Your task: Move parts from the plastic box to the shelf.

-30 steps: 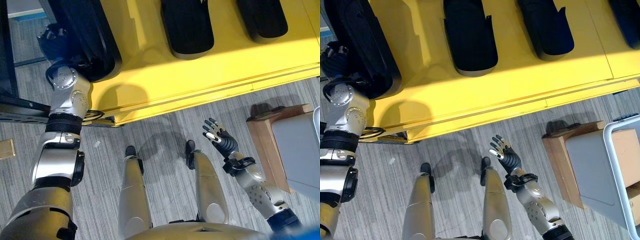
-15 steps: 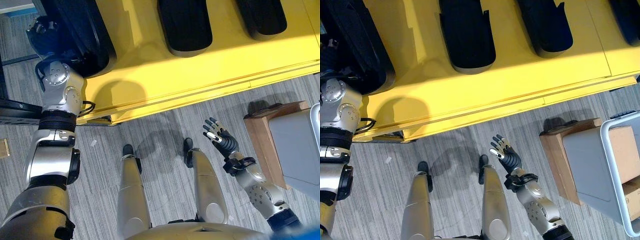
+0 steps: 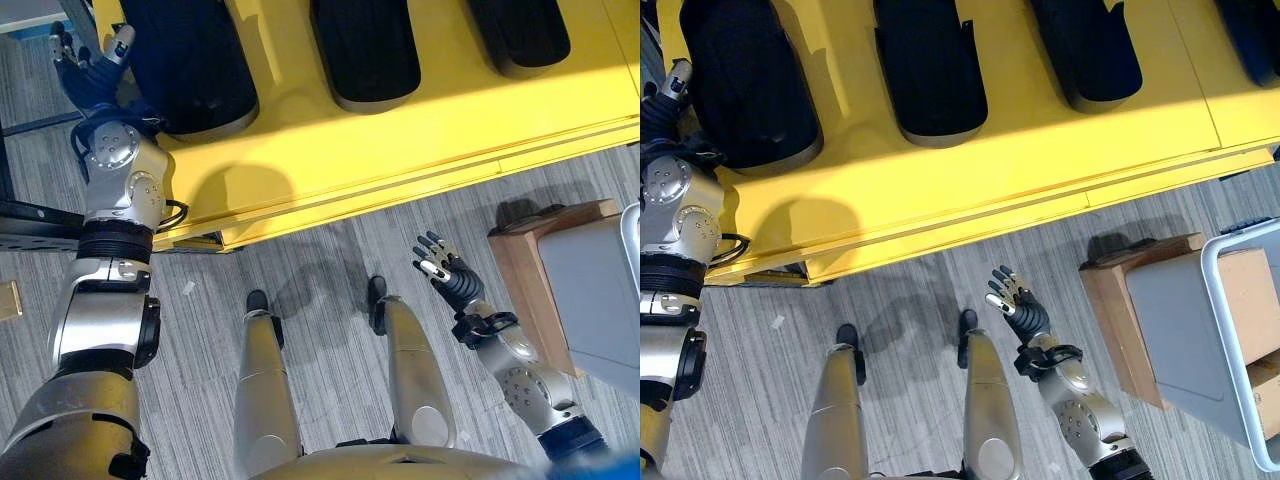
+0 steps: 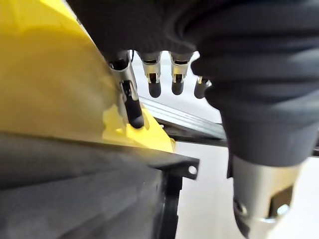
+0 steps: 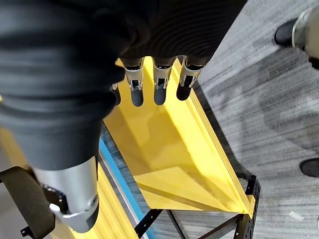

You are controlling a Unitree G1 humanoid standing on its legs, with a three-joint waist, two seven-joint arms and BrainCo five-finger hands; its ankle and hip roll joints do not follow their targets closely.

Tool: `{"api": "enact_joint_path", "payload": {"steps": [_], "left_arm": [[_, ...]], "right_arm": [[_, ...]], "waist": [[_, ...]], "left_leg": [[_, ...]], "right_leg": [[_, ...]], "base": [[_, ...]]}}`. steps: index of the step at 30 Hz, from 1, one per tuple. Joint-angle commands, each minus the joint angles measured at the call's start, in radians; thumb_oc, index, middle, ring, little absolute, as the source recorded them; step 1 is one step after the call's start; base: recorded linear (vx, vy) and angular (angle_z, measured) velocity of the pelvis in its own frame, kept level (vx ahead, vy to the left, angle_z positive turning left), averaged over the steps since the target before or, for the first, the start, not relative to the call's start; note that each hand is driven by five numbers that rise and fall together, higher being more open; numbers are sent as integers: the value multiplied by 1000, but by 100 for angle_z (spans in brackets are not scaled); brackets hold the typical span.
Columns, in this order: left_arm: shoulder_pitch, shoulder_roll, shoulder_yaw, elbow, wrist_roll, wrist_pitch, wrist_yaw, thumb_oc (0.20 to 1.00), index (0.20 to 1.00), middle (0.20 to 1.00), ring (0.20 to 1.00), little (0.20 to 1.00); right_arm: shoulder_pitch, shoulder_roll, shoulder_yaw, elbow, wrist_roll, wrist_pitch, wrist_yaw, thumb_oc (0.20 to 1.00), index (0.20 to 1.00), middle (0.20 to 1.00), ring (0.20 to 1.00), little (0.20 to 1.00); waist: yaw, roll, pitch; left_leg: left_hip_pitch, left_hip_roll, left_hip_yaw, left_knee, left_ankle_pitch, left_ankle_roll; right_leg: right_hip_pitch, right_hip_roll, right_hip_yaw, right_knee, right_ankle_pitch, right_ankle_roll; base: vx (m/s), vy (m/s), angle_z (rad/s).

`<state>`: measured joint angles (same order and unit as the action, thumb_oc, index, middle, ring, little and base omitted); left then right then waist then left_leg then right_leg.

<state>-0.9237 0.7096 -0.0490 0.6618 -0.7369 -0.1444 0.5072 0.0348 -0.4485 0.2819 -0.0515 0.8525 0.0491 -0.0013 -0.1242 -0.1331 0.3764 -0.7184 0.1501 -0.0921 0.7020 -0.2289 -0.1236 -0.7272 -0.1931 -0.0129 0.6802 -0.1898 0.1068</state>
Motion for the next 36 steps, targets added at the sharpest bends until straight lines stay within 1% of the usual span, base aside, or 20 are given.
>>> {"api": "enact_joint_path", "payload": {"steps": [1,8,11,15,16,19,24,25,27,28,29,30,32,33,35,36], "left_arm": [[-12,21,-11,26,0,-30,-16,1000,1000,1000,1000,1000],[9,34,-3,4,3,-34,-25,1000,1000,1000,1000,1000],[27,50,-1,-18,15,-33,-33,1000,1000,1000,1000,1000],[26,95,-21,-57,58,-30,-51,1000,1000,1000,1000,1000],[26,95,-22,-56,58,-30,-51,1000,1000,1000,1000,1000],[6,146,-56,-86,114,-23,-65,1000,1000,1000,1000,1000],[6,202,-85,-153,173,-25,-89,1000,1000,1000,1000,1000],[18,200,-85,-174,168,-28,-99,1000,1000,1000,1000,1000],[90,199,-72,-267,134,-52,-137,1000,1000,1000,1000,1000],[180,180,-46,-343,42,-73,-186,1000,1000,1000,1000,1000],[276,143,-23,-431,-63,-88,-231,1000,1000,1000,1000,1000],[344,114,-12,-488,-102,-89,-254,1000,1000,1000,1000,1000],[439,80,4,-569,-102,-75,-280,1000,1000,1000,1000,1000],[503,50,12,-619,-132,-70,-305,1000,1000,1000,1000,1000],[621,5,27,-713,-142,-50,-352,1000,1000,1000,1000,1000],[621,5,27,-713,-142,-50,-352,1000,1000,1000,1000,1000]], "right_arm": [[26,-35,-31,-43,12,-40,30,1000,1000,1000,1000,1000],[25,-38,-35,-39,9,-36,37,1000,1000,1000,1000,1000],[18,-41,-40,-31,1,-31,42,1000,1000,1000,1000,1000],[0,-48,-44,-24,-7,-29,48,1000,1000,1000,1000,1000],[0,-48,-44,-23,-7,-29,48,1000,1000,1000,1000,1000],[-14,-53,-49,-19,-13,-25,54,1000,1000,1000,1000,1000],[-17,-59,-55,-13,-24,-19,69,1000,1000,1000,1000,1000],[-17,-59,-57,-13,-26,-19,71,1000,1000,1000,1000,1000],[-11,-53,-64,-12,-31,-14,80,1000,1000,1000,1000,1000],[-8,-48,-71,-14,-37,-13,85,1000,1000,1000,1000,1000],[1,-41,-78,-13,-44,-9,88,1000,1000,1000,1000,1000],[7,-33,-81,-15,-47,-11,90,1000,1000,1000,1000,1000],[8,-23,-85,-13,-56,-9,88,1000,1000,1000,1000,1000],[12,-18,-88,-13,-60,-10,89,1000,1000,1000,1000,1000],[17,-11,-97,-17,-69,-8,96,1000,1000,1000,1000,1000],[17,-11,-97,-17,-69,-8,96,1000,1000,1000,1000,1000]], "waist": [[-7,29,-61],[0,35,-65],[5,44,-68],[11,56,-70],[11,56,-68],[13,66,-68],[18,77,-60],[18,77,-57],[23,83,-54],[28,88,-54],[34,91,-55],[36,94,-56],[42,99,-59],[46,102,-63],[53,111,-71],[53,111,-71]], "left_leg": [[-6,5,-3,-30,-12,40],[14,7,-3,-41,-10,37],[40,7,-1,-51,-7,34],[82,7,3,-69,-6,31],[84,7,3,-70,-6,31],[110,7,4,-76,-5,28],[144,6,5,-91,0,25],[136,4,6,-102,32,28],[161,5,6,-122,39,25],[185,6,8,-140,45,24],[210,9,7,-157,52,22],[234,11,9,-177,57,21],[269,13,8,-205,67,20],[292,15,8,-226,74,19],[330,21,9,-265,90,19],[330,21,9,-265,90,19]], "right_leg": [[55,-41,10,-39,-52,16],[77,-43,8,-48,-51,18],[105,-45,5,-56,-52,19],[147,-50,4,-68,-55,22],[148,-50,4,-68,-54,22],[178,-54,1,-78,-54,26],[211,-58,-2,-90,-52,28],[207,-59,-5,-103,-24,24],[233,-59,-9,-122,-19,25],[257,-59,-12,-138,-15,27],[285,-57,-14,-159,-9,28],[306,-55,-17,-177,-4,30],[340,-53,-18,-202,2,31],[362,-51,-20,-221,8,32],[398,-50,-28,-257,17,34],[398,-50,-28,-257,17,34]], "base": [[-5,2,-3],[0,0,0],[0,0,0],[6,1,2],[0,0,0],[0,0,0],[-19,-7,4],[-93,-10,-3],[-39,-15,1],[32,-29,2],[56,-28,-1],[59,-24,-4],[58,-14,-3],[62,-8,1],[60,-11,0],[89,-30,-4]]}}
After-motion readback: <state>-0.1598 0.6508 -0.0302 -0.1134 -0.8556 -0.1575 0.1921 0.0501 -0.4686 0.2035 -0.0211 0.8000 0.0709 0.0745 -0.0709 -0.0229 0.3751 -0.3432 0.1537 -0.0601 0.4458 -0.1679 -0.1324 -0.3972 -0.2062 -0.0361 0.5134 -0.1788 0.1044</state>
